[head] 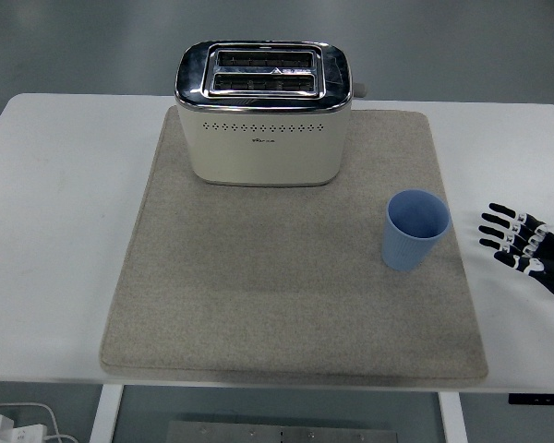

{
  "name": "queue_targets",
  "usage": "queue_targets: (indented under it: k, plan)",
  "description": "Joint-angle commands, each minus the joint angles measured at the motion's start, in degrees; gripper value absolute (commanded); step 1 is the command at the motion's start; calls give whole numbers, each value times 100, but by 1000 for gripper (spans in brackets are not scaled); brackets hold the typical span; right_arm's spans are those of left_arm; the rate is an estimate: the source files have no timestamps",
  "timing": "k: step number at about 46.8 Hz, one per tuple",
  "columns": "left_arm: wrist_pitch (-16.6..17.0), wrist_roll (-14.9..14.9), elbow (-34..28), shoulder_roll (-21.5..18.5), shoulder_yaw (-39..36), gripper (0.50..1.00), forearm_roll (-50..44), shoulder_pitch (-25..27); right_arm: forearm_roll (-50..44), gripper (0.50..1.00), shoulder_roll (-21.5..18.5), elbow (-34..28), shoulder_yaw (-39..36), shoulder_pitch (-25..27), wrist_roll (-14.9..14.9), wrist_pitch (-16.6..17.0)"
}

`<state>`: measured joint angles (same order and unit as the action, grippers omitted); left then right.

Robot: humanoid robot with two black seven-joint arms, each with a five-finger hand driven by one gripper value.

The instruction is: Put the water cup in front of the bread machine

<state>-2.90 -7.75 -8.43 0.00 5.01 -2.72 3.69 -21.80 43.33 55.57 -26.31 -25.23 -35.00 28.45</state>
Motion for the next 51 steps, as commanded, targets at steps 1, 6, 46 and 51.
queue_targets:
  k: [1, 6, 46, 51]
  plan:
    - [0, 1, 8, 0, 0, 1000, 0, 0, 1, 924, 9, 138, -6, 1, 0, -155]
    - [0, -7, 8, 0, 0, 1000, 0, 0, -8, 921, 0, 393, -6, 10, 0, -349]
    - [-36, -7, -45, 0, -9, 1000, 0, 0, -430, 921, -26, 1667, 3, 63, 0, -1588]
    - [-36, -7, -45, 0, 0, 1000, 0, 0, -421, 921, -62, 1729, 3, 63, 0, -1711]
